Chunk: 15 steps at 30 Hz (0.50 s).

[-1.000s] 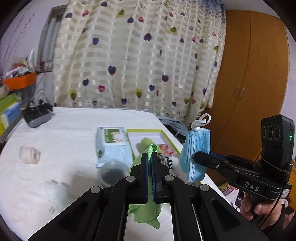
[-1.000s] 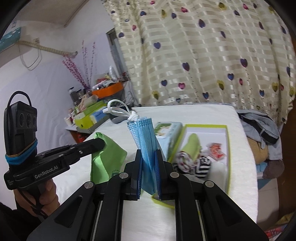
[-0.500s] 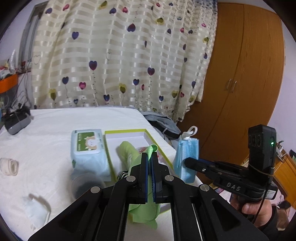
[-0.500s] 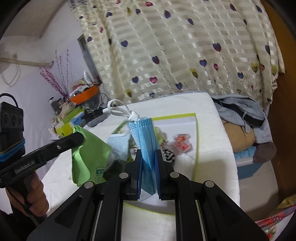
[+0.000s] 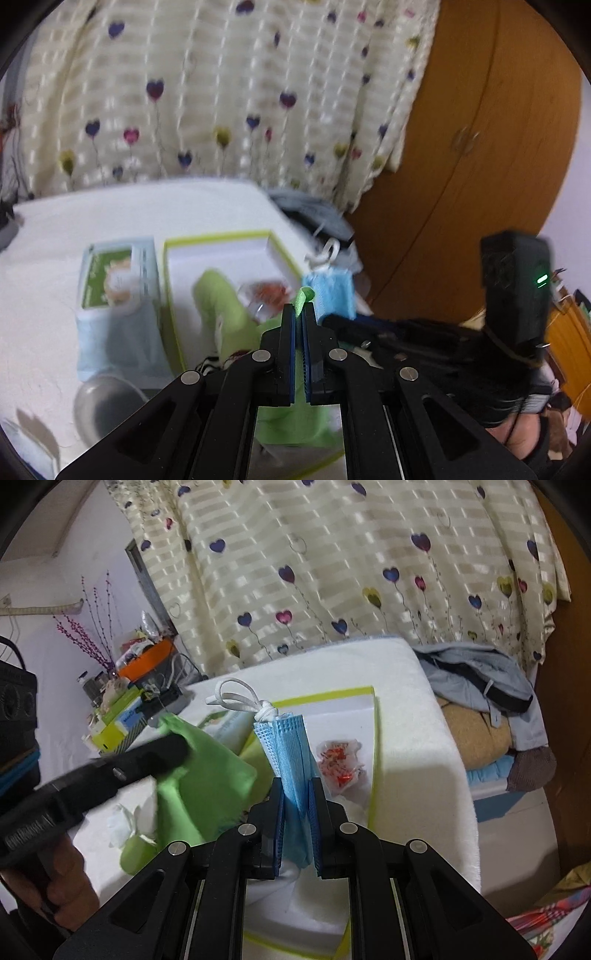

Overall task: Organize soft objects
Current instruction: 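Carry the green cloth and blue mask toward the white box, then lower the cloth and mask into the white box and open both tools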

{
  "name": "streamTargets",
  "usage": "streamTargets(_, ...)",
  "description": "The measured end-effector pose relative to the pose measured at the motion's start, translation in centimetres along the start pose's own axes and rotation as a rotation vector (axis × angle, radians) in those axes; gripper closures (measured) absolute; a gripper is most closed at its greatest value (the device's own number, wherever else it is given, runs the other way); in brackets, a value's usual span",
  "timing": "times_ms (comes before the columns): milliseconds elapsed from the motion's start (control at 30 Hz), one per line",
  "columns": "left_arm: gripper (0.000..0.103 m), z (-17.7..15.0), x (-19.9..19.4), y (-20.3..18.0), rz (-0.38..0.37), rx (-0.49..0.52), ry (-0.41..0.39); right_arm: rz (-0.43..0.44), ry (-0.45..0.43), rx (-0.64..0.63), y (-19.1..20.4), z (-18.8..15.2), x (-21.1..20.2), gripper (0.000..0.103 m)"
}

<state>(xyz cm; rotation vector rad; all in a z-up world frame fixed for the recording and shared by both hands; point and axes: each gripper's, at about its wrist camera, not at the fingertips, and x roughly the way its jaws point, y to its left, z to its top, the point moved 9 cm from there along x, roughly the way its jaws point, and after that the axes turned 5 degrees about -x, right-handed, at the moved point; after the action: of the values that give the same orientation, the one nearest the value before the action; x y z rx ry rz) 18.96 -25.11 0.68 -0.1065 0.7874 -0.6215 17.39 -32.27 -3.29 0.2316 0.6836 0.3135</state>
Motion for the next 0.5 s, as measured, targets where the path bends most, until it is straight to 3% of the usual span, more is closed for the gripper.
streamTargets(200,0.099,-0.7,1.6,0.8,0.018,-0.005,0.032,-0.009,0.037,-0.004,-0.6,0.0,2.0,0.090)
streamTargets(333,0.081,-0.2,1.5,1.2,0.032,-0.020,0.023,-0.013,0.058,-0.004,-0.8,0.2,3.4,0.090)
streamTargets(500,0.073,0.4,0.0,1.5,0.039,-0.028,-0.013,-0.008,0.049,-0.032,0.0,0.3,3.1,0.083)
